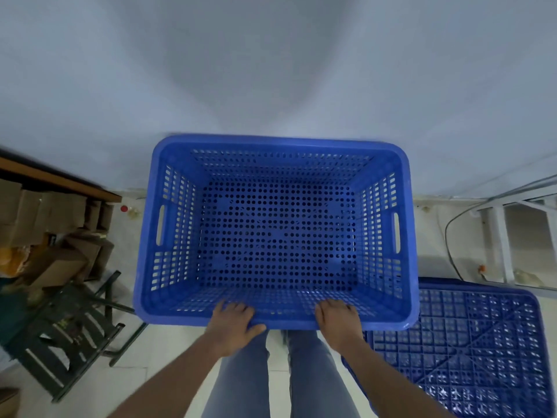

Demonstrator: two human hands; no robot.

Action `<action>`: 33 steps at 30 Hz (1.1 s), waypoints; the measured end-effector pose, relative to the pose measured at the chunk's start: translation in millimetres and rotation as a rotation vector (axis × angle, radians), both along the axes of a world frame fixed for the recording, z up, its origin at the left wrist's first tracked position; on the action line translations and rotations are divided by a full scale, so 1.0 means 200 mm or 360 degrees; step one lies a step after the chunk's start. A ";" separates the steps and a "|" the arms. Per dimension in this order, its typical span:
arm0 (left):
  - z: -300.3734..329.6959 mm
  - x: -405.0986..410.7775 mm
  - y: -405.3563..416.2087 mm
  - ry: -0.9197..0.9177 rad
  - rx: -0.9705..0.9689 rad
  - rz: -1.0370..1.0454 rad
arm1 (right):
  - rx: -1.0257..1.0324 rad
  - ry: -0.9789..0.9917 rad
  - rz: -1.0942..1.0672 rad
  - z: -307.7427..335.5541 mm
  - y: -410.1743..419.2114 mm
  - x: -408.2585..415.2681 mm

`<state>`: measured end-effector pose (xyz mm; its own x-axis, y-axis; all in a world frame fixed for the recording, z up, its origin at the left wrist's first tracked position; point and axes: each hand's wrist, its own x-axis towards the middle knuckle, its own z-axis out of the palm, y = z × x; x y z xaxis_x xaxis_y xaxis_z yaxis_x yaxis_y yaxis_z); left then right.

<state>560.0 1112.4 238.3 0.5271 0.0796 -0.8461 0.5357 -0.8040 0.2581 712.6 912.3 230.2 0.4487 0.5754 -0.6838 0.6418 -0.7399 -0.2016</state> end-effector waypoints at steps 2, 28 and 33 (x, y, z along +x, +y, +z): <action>-0.01 0.00 -0.03 0.0025 0.0043 -0.0034 | -0.0003 -0.0044 0.0021 -0.01 0.02 0.03; 0.15 0.23 -0.20 -0.0318 0.0369 -0.0424 | 0.0229 -0.0104 -0.0627 0.12 -0.38 -0.32; 0.23 0.30 -0.61 -0.0634 0.0185 -0.0696 | -0.0014 0.0030 -0.1122 0.19 -0.76 -0.57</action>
<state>620.1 990.1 285.1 0.8064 -0.1360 -0.5755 0.0291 -0.9629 0.2684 598.3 759.4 267.4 0.7007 0.1466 -0.6982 0.0055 -0.9797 -0.2002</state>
